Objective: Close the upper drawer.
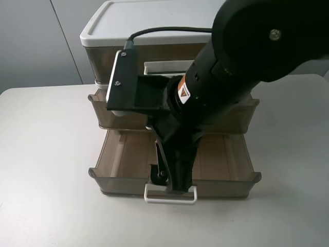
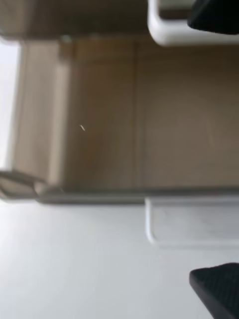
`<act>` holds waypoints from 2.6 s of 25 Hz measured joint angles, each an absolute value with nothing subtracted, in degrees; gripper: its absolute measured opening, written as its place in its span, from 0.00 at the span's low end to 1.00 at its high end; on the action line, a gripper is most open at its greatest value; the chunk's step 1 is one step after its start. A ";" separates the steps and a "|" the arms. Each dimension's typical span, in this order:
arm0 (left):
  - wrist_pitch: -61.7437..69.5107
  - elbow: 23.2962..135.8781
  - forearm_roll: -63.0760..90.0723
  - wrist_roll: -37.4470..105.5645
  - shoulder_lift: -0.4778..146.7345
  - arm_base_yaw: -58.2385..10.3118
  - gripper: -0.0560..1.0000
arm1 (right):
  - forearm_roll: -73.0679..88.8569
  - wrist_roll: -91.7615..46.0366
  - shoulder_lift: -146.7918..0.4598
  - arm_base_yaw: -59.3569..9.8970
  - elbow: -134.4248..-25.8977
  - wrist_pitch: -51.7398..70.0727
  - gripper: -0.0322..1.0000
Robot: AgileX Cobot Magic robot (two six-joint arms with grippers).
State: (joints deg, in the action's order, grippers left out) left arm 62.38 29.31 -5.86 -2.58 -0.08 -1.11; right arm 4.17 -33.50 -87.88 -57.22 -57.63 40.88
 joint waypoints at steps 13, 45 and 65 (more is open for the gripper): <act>62.38 29.31 -5.86 -2.58 -0.08 -1.11 0.75 | 0.96 -33.63 -88.98 -54.53 -53.40 39.93 0.71; 62.38 29.31 -5.86 -2.58 -0.08 -1.11 0.75 | -5.15 -35.64 -93.58 -50.71 -53.40 22.83 0.71; 62.38 29.31 -5.86 -2.58 -0.08 -1.11 0.75 | 5.88 -26.31 -70.38 -57.50 -51.06 38.48 0.71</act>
State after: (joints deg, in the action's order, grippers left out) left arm 62.38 29.31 -5.86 -2.58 -0.08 -1.11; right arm 5.88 -26.31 -70.38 -57.50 -51.06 38.48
